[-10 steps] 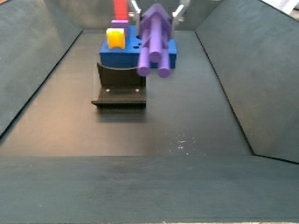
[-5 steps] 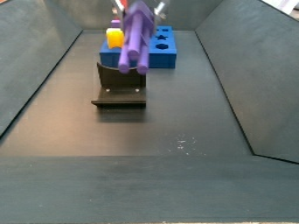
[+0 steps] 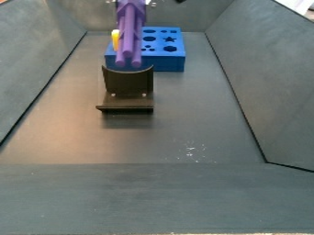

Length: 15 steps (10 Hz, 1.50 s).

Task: Pick up the 3 prong object. Move up. Rotate the 3 prong object. Place the 3 prong object on the fixture. Regrasp the 3 prong object. Move to above the board. Insert the 3 prong object.
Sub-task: Place the 3 prong object on the fixture.

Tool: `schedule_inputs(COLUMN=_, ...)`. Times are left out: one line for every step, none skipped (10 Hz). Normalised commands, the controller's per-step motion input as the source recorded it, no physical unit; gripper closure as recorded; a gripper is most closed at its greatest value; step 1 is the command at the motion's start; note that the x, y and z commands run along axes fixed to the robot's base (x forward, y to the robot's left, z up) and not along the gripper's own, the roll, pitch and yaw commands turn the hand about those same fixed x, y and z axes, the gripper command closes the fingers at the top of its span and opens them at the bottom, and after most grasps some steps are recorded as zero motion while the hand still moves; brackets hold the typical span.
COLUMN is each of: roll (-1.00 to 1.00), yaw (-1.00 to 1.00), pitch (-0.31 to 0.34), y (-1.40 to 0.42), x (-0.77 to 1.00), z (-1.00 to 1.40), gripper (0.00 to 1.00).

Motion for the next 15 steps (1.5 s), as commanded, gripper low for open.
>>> schedule_inputs(roll=-1.0, yaw=-0.01, pitch=0.174, y=0.03, x=0.13, z=0.0, gripper=1.0)
schedule_inputs(roll=-1.0, yaw=-0.03, pitch=0.177, y=0.03, x=0.05, z=0.0, gripper=1.0)
schedule_inputs(roll=-1.0, yaw=-0.04, pitch=0.176, y=0.03, x=0.04, z=0.0, gripper=1.0)
schedule_inputs(roll=-1.0, yaw=-0.08, pitch=0.184, y=0.03, x=0.05, z=-0.01, gripper=1.0)
schedule_inputs(roll=-1.0, yaw=-0.11, pitch=0.202, y=0.04, x=0.07, z=-0.01, gripper=1.0)
schedule_inputs(roll=-1.0, yaw=-0.16, pitch=0.224, y=0.04, x=0.08, z=-0.02, gripper=1.0)
schedule_inputs(roll=-0.9, yaw=-0.18, pitch=0.206, y=0.04, x=0.08, z=-0.01, gripper=1.0)
schedule_inputs(roll=-0.65, yaw=-0.2, pitch=0.141, y=0.04, x=0.08, z=-0.01, gripper=1.0)
schedule_inputs(roll=-0.46, yaw=-0.21, pitch=0.095, y=0.04, x=0.07, z=-0.02, gripper=1.0)
schedule_inputs(roll=-0.26, yaw=-0.2, pitch=0.041, y=0.03, x=0.06, z=0.0, gripper=1.0)
schedule_inputs(roll=-0.21, yaw=-0.19, pitch=0.01, y=0.02, x=0.06, z=0.0, gripper=1.0)
schedule_inputs(roll=-0.21, yaw=-0.13, pitch=-0.09, y=0.12, x=0.09, z=-1.0, gripper=1.0)
schedule_inputs(roll=-0.2, yaw=-0.11, pitch=-0.097, y=0.12, x=0.09, z=-1.0, gripper=1.0)
schedule_inputs(roll=-0.19, yaw=-0.08, pitch=-0.111, y=0.11, x=0.11, z=-1.0, gripper=1.0)
schedule_inputs(roll=-0.13, yaw=-0.03, pitch=-0.115, y=0.1, x=0.11, z=-1.0, gripper=1.0)
